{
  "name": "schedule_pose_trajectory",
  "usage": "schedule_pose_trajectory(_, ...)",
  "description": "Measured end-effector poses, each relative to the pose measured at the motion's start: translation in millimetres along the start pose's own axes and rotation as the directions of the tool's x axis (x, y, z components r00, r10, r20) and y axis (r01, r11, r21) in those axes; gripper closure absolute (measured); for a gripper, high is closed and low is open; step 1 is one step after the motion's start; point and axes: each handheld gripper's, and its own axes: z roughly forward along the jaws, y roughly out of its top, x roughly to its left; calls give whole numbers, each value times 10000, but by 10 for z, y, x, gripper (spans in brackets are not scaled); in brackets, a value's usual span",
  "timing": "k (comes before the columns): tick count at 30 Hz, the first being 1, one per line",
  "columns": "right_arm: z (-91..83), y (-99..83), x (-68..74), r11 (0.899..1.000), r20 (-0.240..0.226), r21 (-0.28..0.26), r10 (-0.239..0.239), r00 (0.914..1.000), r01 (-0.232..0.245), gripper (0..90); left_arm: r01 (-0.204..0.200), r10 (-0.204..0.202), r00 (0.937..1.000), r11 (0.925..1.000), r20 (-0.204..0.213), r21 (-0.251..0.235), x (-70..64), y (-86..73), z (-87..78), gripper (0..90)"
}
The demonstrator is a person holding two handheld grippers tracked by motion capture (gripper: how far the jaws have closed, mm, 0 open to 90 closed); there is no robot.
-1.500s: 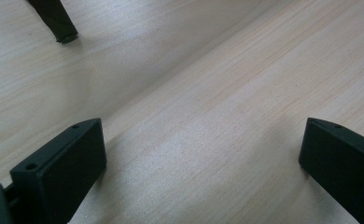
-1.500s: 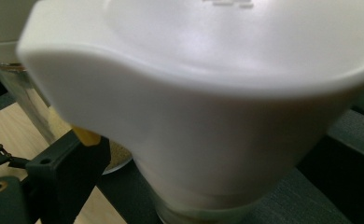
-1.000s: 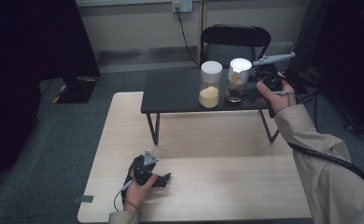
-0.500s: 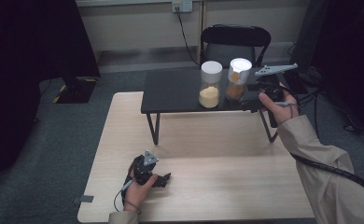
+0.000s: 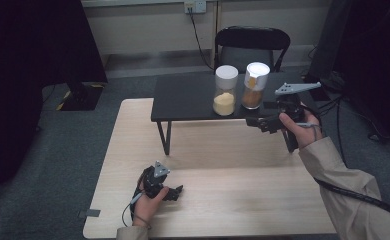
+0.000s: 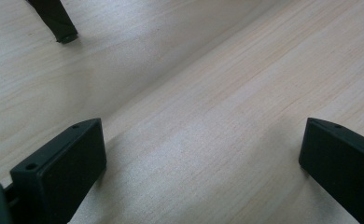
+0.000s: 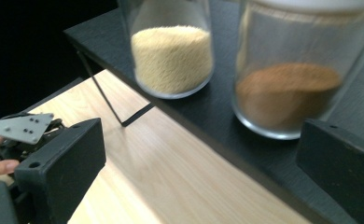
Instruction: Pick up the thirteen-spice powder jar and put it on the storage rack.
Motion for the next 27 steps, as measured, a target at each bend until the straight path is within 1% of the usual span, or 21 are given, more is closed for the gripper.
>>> schedule_pose_trajectory(3, 2, -56, 7, 10000, -134, 27, 11, 9999, -11, 2, -20, 20, 10000, 10000, -2, 17, 1, 3, -1, 0)
schedule_pose_trajectory(20, -4, -344, 56, 10000, -497, 17, 57, 9987, -56, 1, -11, 11, 10000, 10000, -7, 0, 0, 0, 0, 0)
schedule_pose_trajectory(25, 17, -474, 51, 9999, -682, -17, 132, 9976, -134, 2, -11, 11, 10000, 10000, -6, 1, 0, 0, 0, 0)
schedule_pose_trajectory(27, 34, -537, 57, 10000, -693, -23, 85, 9976, -87, 0, -9, 9, 10000, 10000, -8, 0, 0, 0, 0, 0)
